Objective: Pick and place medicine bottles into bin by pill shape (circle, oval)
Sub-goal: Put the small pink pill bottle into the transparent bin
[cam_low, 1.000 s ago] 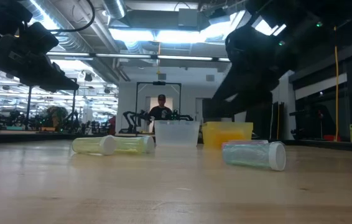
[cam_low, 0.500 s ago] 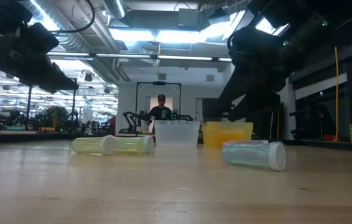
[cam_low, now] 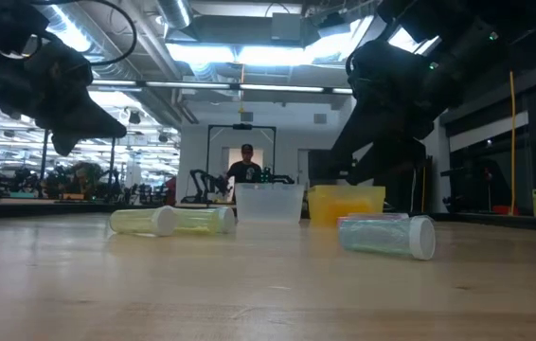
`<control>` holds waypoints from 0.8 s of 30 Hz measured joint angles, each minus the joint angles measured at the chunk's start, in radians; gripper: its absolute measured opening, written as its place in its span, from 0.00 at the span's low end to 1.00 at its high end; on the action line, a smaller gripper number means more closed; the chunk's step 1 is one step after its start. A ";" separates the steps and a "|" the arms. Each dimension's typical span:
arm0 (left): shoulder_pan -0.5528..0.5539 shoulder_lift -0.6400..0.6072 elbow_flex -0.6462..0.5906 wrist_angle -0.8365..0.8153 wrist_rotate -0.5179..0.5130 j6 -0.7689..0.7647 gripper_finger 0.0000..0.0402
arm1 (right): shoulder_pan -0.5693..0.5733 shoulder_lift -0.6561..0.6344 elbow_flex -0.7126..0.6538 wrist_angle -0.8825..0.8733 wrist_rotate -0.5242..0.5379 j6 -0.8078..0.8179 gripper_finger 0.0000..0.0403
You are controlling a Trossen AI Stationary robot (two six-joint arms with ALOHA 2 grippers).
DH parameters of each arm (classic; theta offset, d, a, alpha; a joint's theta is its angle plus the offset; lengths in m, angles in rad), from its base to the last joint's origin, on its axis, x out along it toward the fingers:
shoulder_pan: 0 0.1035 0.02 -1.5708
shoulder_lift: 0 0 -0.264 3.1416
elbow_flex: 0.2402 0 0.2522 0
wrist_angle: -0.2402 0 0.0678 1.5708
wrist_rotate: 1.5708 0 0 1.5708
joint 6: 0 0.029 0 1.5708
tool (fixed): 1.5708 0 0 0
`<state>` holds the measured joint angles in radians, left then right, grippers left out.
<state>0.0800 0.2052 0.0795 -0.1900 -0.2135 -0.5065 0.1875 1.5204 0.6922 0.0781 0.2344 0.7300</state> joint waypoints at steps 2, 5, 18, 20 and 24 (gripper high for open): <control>0.000 0.000 0.000 0.000 -0.007 -0.014 0.06 | 0.000 0.000 0.000 0.000 -0.001 0.001 0.75; 0.000 0.000 0.000 0.000 -0.035 -0.005 0.06 | 0.004 0.000 0.000 0.000 -0.009 0.000 0.75; 0.000 0.000 0.002 0.007 -0.072 0.091 0.06 | 0.074 0.002 0.000 -0.055 -0.058 -0.086 0.75; 0.000 0.000 0.002 0.007 -0.072 0.091 0.06 | 0.079 0.015 0.000 -0.104 -0.038 -0.088 0.75; 0.000 0.000 0.002 0.007 -0.073 0.091 0.06 | 0.080 0.060 -0.002 -0.124 -0.045 -0.088 0.75</control>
<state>0.0799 0.2054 0.0811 -0.1833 -0.2867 -0.4152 0.2672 1.5809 0.6907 -0.0464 0.1898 0.6419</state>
